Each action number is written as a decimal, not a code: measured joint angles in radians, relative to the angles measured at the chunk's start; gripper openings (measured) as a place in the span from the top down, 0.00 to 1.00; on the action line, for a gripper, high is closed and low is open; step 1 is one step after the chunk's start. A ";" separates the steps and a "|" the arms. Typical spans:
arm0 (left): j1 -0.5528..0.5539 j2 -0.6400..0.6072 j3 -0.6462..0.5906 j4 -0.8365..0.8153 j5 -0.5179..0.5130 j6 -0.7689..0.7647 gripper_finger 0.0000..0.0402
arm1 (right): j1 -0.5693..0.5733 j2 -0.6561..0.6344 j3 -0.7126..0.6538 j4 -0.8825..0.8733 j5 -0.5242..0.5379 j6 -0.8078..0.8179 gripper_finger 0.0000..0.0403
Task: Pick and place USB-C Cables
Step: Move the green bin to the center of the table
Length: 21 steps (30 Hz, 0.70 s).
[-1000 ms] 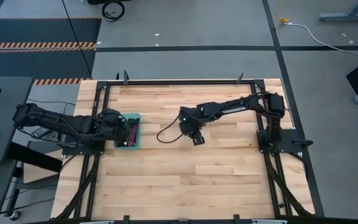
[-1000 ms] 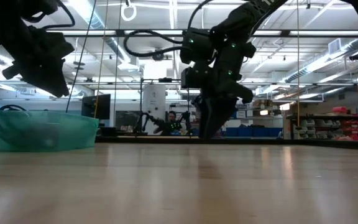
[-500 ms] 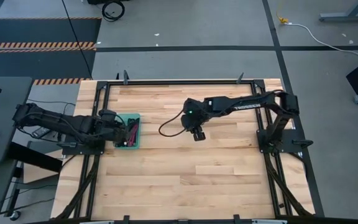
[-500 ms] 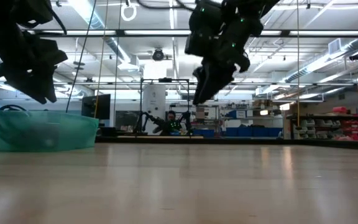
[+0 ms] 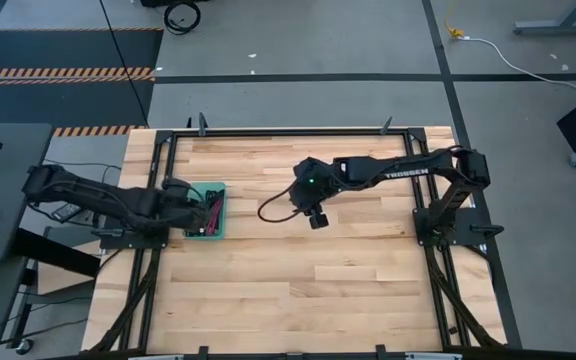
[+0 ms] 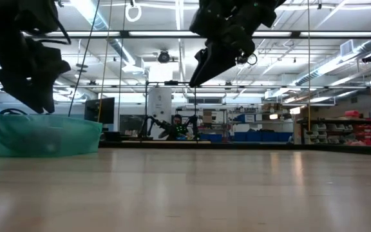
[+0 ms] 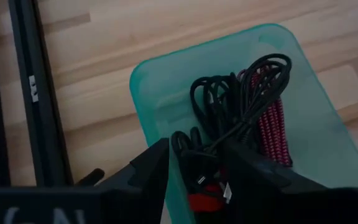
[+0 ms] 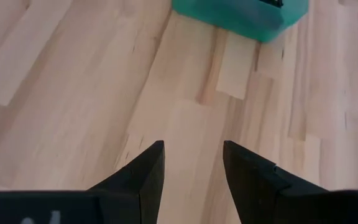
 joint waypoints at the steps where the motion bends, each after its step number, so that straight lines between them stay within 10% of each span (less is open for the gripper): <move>1: 0.000 0.012 0.000 0.001 -0.001 -0.001 0.60 | 0.002 0.000 0.000 0.002 0.000 -0.007 0.58; 21: -0.001 0.048 0.000 -0.004 -0.004 -0.024 0.60 | 0.042 0.000 0.000 -0.001 0.003 -0.040 0.58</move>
